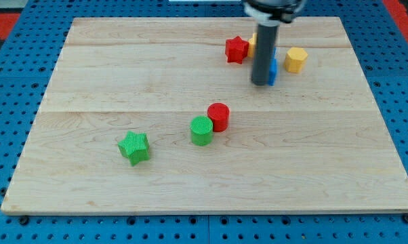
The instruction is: Move the red star top left of the red circle
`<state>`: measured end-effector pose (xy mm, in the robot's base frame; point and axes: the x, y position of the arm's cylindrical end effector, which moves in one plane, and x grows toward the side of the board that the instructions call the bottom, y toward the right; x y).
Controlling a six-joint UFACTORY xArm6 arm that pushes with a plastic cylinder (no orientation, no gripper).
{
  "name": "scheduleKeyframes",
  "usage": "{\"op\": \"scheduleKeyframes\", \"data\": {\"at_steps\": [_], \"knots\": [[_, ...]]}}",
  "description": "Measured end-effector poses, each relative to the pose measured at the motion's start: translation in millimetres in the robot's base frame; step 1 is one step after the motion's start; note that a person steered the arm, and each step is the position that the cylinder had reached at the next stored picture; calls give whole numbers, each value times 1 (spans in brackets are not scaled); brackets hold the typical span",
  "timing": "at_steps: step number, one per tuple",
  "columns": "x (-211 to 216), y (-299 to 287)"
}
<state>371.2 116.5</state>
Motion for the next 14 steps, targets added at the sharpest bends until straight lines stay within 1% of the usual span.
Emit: {"op": "scheduleKeyframes", "data": {"at_steps": [1,2,3,4,5,7,8,9,11,13,14], "knots": [[3,-42],[-17,-60],[-73,-131],[-105,-68],[-116,-44],[-84,15],[-74,-77],[-74,-100],[-71,-101],[-18,-111],[-57,-103]]}}
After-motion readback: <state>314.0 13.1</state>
